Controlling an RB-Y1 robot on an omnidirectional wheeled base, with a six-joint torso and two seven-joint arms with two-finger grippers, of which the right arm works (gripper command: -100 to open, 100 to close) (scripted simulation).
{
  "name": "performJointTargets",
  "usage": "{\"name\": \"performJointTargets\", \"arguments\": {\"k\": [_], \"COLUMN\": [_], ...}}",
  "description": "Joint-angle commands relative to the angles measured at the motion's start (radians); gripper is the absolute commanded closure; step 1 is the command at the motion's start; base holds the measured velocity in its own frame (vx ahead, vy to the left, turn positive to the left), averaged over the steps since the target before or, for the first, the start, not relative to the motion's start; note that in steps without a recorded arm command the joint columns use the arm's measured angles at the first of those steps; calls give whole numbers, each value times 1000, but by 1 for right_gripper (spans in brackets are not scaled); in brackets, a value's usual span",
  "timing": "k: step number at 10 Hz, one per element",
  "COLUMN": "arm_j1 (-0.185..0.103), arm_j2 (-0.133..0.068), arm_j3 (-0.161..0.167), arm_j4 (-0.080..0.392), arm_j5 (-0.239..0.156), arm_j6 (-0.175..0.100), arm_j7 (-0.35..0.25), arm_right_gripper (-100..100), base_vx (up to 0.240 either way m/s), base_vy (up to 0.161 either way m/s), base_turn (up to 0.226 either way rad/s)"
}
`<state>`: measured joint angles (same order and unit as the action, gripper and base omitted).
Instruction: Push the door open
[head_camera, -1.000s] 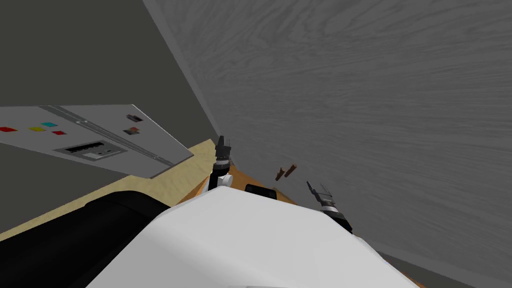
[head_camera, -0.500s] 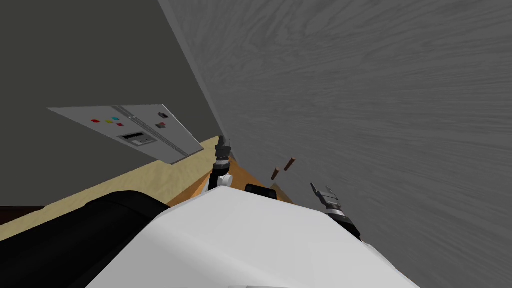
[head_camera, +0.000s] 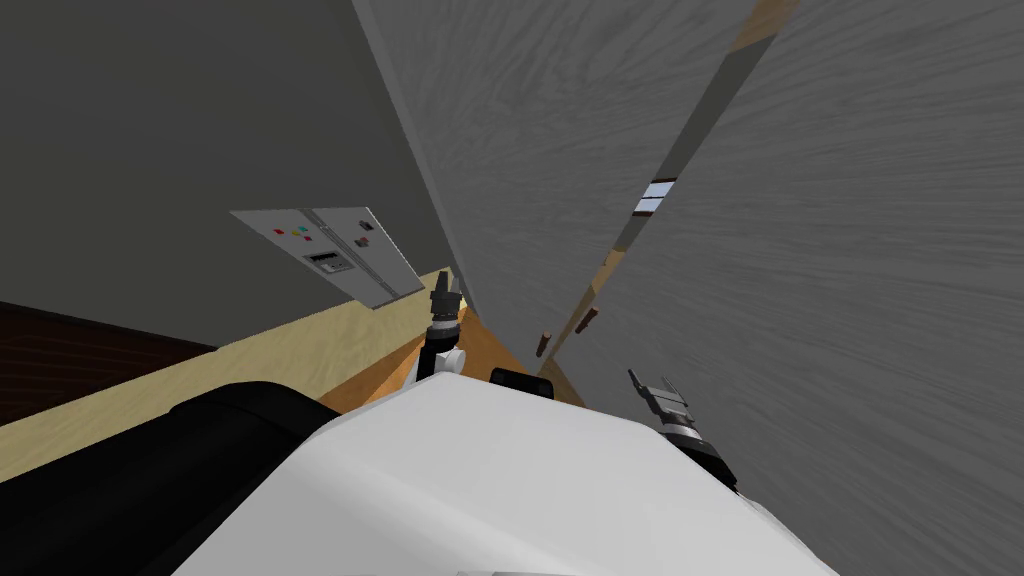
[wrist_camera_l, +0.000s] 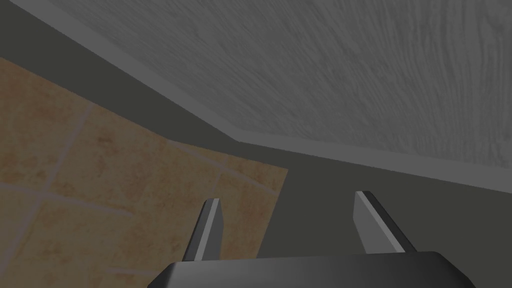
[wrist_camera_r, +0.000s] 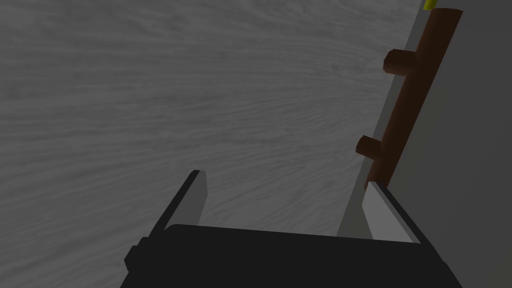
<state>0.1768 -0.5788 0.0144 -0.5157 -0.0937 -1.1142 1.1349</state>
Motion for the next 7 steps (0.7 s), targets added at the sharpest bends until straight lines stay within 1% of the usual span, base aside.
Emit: {"name": "performJointTargets", "arguments": {"k": [1,2,3,4,5,6,7], "arm_j1": [15,19,19,19,23,26,26], "arm_j2": [-10,-16,-16,-16,-22,-25,-25], "arm_j3": [-11,-17,-17,-17,-23,-27,-27], "arm_j4": [-10,-6,-6,-6,-3,0,0], "arm_j5": [-7,-11,-11,-11,-14,-17,-17], "arm_j6": [11,13,13,13,14,15,15], "arm_j7": [0,0,0,0,0,0,0], "arm_right_gripper": [-100,-100,-100,-100,-100,-100,-100], "base_vx": [-73,-93,-63,-19,-28,-79,-52], "base_vy": [-166,-165,-124,-59,-79,-140,-98], "base_turn": [184,296,138,-34,182,234,137]}}
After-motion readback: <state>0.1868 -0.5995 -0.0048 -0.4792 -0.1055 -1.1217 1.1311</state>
